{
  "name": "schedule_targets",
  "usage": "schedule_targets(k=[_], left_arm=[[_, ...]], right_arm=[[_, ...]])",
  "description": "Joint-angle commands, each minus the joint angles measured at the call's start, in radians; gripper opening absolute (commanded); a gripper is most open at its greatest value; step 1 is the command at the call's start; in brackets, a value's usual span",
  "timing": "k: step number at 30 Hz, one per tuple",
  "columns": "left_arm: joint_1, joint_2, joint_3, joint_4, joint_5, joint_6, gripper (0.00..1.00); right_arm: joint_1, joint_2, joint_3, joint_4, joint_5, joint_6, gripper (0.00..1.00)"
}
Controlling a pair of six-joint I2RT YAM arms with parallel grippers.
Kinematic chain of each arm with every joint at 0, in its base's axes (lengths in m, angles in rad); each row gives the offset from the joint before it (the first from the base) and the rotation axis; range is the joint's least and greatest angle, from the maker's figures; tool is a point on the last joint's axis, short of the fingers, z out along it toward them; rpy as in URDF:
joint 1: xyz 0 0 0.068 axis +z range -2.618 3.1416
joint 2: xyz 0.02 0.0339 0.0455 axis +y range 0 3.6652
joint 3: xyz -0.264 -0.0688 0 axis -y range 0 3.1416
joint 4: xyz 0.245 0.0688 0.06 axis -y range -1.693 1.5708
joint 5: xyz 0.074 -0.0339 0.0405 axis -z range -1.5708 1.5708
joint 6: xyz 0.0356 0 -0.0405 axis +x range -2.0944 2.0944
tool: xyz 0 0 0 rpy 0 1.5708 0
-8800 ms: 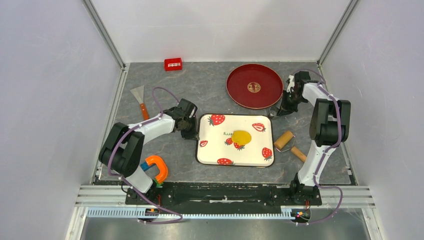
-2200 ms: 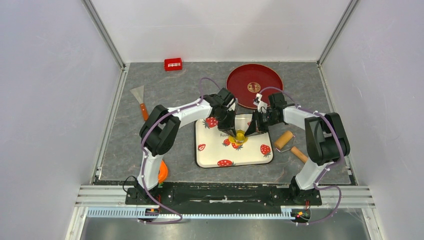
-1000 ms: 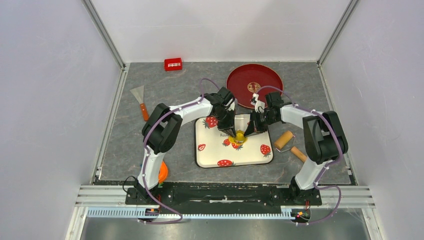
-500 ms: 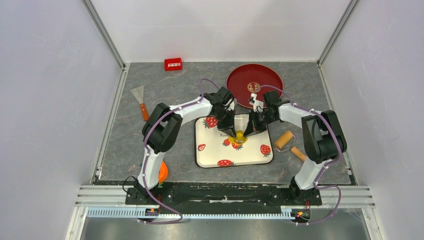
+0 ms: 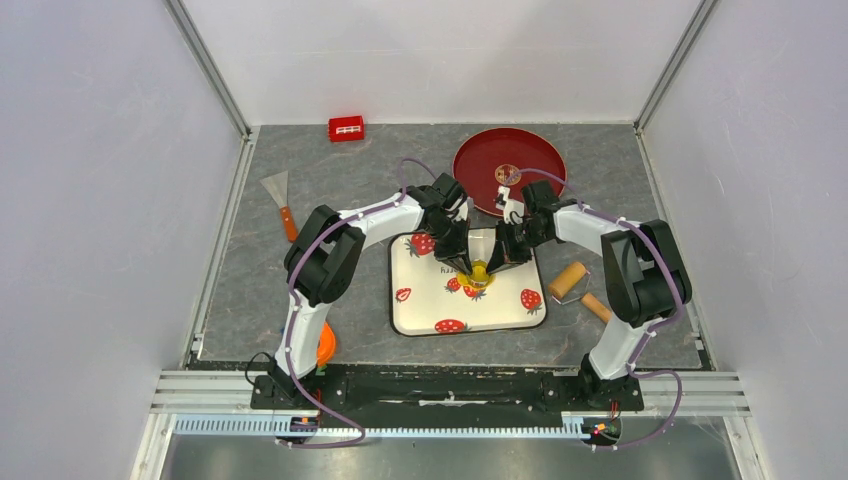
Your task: Roll out the dumpling wrappers from the dough
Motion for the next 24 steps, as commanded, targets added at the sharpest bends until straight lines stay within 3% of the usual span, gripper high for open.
schedule_targets(k=[1,24], left_arm=[[-0.023,0.153,-0.094,-0.080,-0.169,0.036,0.02],[-0.023,0.153,-0.087,-0.091,-0.158,0.040,0.02]], right_arm=[[0.098,0.171,-0.108,-0.021,0.267,-0.107,0.00],[0.107,0.169,-0.096,-0.028,0.282,-0.114,0.00]])
